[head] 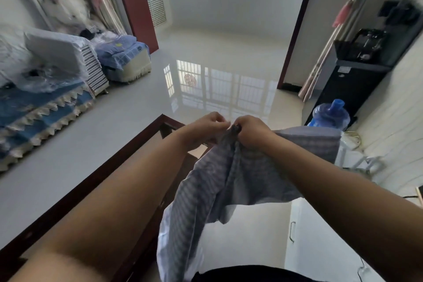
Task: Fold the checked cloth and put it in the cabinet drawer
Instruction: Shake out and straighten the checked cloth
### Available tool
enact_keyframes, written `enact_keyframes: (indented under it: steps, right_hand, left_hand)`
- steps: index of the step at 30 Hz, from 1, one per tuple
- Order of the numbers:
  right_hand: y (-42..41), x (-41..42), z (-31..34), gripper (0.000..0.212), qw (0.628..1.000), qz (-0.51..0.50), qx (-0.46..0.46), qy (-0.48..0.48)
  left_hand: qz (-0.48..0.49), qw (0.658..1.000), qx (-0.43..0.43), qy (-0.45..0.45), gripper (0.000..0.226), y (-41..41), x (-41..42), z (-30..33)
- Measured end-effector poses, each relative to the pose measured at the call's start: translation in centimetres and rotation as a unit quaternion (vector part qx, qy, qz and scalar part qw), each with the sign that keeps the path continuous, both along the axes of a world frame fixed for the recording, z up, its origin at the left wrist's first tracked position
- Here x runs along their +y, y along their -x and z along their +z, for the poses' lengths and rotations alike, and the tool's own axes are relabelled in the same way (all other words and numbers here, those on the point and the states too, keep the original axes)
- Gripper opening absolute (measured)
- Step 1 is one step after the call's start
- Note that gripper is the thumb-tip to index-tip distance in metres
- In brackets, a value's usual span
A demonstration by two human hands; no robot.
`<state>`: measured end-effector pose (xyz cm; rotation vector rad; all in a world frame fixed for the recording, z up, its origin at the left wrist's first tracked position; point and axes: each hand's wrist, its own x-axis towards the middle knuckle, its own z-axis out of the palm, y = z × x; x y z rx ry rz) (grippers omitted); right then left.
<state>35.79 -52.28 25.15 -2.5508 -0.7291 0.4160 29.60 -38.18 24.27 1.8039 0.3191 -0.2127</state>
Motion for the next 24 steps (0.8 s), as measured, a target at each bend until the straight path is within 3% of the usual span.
enact_keyframes:
  steps: [3,4,7,9,10,13,15,17,19,21,24]
  right_hand:
    - [-0.6,-0.2,1.4,0.028,0.997,-0.032,-0.038,-0.057]
    - [-1.0,-0.2,2.1,0.03,0.995,-0.042,-0.053,-0.072]
    - [-2.1,-0.7,4.0,0.034,0.988,-0.065,-0.09,-0.108]
    - [-3.2,-1.2,5.0,0.035,0.98,-0.088,-0.117,-0.136]
    - [-3.9,-1.6,5.3,0.034,0.975,-0.103,-0.131,-0.149]
    - [-6.2,-3.0,4.7,0.031,0.966,-0.143,-0.156,-0.146]
    - [-7.1,-3.9,3.4,0.03,0.965,-0.17,-0.155,-0.125]
    - [-7.7,-4.7,1.9,0.028,0.962,-0.194,-0.144,-0.131]
    - [-8.0,-5.3,1.2,0.026,0.952,-0.226,-0.14,-0.151]
    - [-8.3,-5.9,1.3,0.025,0.937,-0.268,-0.144,-0.171]
    - [-9.2,-6.5,2.0,0.026,0.925,-0.293,-0.153,-0.187]
  left_hand:
    - [0.06,0.996,-0.055,0.036,0.076,1.6,1.0,-2.6]
    - [0.039,0.997,-0.054,0.023,0.081,2.2,1.3,-3.9]
    - [-0.027,0.995,0.022,-0.099,0.057,4.0,1.9,-8.6]
    - [0.023,0.979,0.043,-0.197,0.036,4.6,3.0,-11.1]
    - [0.051,0.977,0.051,-0.2,0.027,4.8,3.7,-12.0]
    - [0.104,0.978,0.055,-0.17,0.028,5.4,5.5,-12.4]
    - [0.066,0.967,0.053,-0.239,0.031,5.7,6.7,-12.2]
    - [0.022,0.936,0.055,-0.348,0.031,6.0,7.8,-12.1]
    - [-0.016,0.877,0.079,-0.473,0.031,6.9,8.9,-12.8]
    - [-0.033,0.836,0.113,-0.536,0.026,8.8,10.1,-14.6]
    - [0.068,0.877,0.099,-0.465,0.019,11.2,10.9,-16.6]
